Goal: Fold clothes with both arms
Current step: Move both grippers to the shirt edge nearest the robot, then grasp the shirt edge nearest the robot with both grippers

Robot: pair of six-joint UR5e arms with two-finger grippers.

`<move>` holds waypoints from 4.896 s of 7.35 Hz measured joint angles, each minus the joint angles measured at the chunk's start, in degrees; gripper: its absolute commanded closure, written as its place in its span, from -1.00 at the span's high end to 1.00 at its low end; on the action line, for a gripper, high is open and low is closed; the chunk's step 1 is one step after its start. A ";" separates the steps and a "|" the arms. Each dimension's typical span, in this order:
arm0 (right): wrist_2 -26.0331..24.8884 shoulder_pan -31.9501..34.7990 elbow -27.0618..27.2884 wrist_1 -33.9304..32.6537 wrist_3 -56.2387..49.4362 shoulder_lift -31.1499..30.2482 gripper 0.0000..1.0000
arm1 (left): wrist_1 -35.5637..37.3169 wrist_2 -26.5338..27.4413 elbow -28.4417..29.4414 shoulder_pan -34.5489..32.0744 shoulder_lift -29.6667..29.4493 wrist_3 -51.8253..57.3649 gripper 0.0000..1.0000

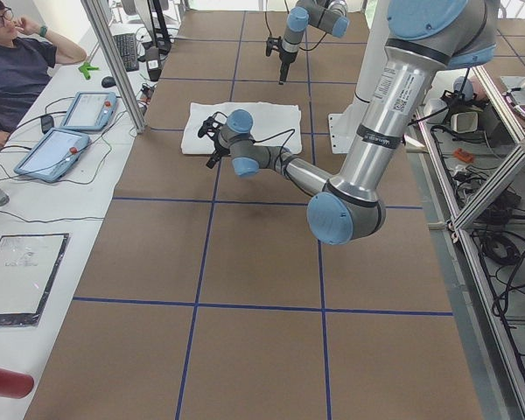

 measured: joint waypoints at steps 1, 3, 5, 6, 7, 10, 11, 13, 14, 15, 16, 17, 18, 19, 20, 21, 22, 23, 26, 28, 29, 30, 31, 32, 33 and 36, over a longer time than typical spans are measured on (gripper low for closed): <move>-0.17 0.03 1.29 6.06 2.95 -2.98 1.00 | 0.12 0.28 -5.67 3.60 3.72 -4.87 1.00; -1.90 -1.07 2.59 17.70 9.27 -9.08 1.00 | 2.24 4.01 -15.47 11.75 9.75 -14.31 1.00; -6.10 -4.16 2.93 25.83 14.18 -14.06 1.00 | 7.79 9.94 -18.80 18.86 10.05 -22.08 1.00; -7.96 -5.62 2.96 29.11 16.26 -15.90 1.00 | 11.04 11.70 -19.04 21.10 8.44 -24.87 1.00; -9.63 -6.88 2.96 32.42 17.42 -17.78 1.00 | 14.76 12.51 -18.92 22.84 6.13 -27.13 1.00; -11.57 -8.11 2.90 35.49 18.07 -19.56 1.00 | 20.28 14.13 -18.28 26.61 3.03 -29.93 0.48; -11.66 -8.13 2.85 35.58 18.07 -19.52 1.00 | 20.95 14.36 -17.96 26.93 2.84 -30.10 0.48; -11.80 -8.19 2.76 35.61 18.07 -19.44 1.00 | 21.51 14.47 -17.07 27.11 2.54 -30.15 0.48; -11.83 -8.20 2.72 35.58 18.07 -19.42 1.00 | 21.55 14.48 -16.41 27.14 2.28 -30.17 0.48; -11.84 -8.20 2.67 35.57 18.07 -19.42 1.00 | 21.57 14.48 -15.89 27.18 2.12 -30.19 0.46; -11.85 -8.22 2.64 35.58 18.07 -19.43 1.00 | 21.56 14.48 -15.51 27.33 2.06 -30.19 0.40; -11.85 -8.24 2.62 35.57 18.09 -19.49 1.00 | 21.55 14.50 -15.25 27.60 1.99 -30.19 0.33; -11.85 -8.24 2.60 35.55 18.12 -19.56 1.00 | 21.54 14.54 -15.11 28.01 1.89 -30.22 0.09; -11.85 -8.25 2.60 35.55 18.13 -19.62 1.00 | 21.56 14.56 -15.08 28.52 1.82 -30.28 -0.49; -11.85 -8.25 2.60 35.54 18.10 -19.65 1.00 | 21.60 14.57 -15.09 28.88 1.76 -30.38 -0.99; -11.85 -8.25 2.57 35.54 18.09 -19.67 1.00 | 21.61 14.57 -15.12 29.01 1.71 -31.05 -1.00; -11.85 -8.25 2.54 35.54 18.13 -19.66 1.00 | 21.62 14.57 -15.26 29.03 1.69 -32.08 -1.00; -11.85 -8.28 2.52 35.53 18.14 -19.63 0.97 | 21.62 14.57 -15.53 28.91 1.68 -32.56 -1.00; -11.77 -9.06 2.51 33.58 28.41 -18.71 0.73 | 21.63 14.57 -16.97 28.28 1.68 -32.82 -1.00; -11.73 -11.00 0.80 22.88 40.47 -11.88 0.73 | 21.63 14.57 -17.65 28.23 1.69 -32.85 -1.00; -11.81 -11.96 -2.53 18.24 44.74 -6.75 0.72 | 21.63 14.57 -17.89 28.21 1.70 -32.89 -1.00; -11.89 -12.50 -5.29 16.48 47.01 -3.58 0.62 | 21.61 14.57 -18.04 28.21 1.72 -32.91 -1.00; -11.89 -12.76 -6.69 15.85 48.30 -1.98 0.59 | 21.57 14.57 -18.10 28.21 1.75 -32.91 -1.00; -11.79 -12.85 -7.36 15.67 49.09 -1.40 0.59 | 21.57 14.57 -18.14 28.22 1.75 -32.94 -1.00; -11.67 -12.86 -7.70 15.62 49.28 -1.18 0.59 | 21.58 14.57 -18.17 28.25 1.82 -33.09 -1.00; -11.38 -12.37 -8.97 15.52 48.38 -1.18 0.59 | 21.54 14.65 -18.24 28.29 2.01 -33.50 -1.00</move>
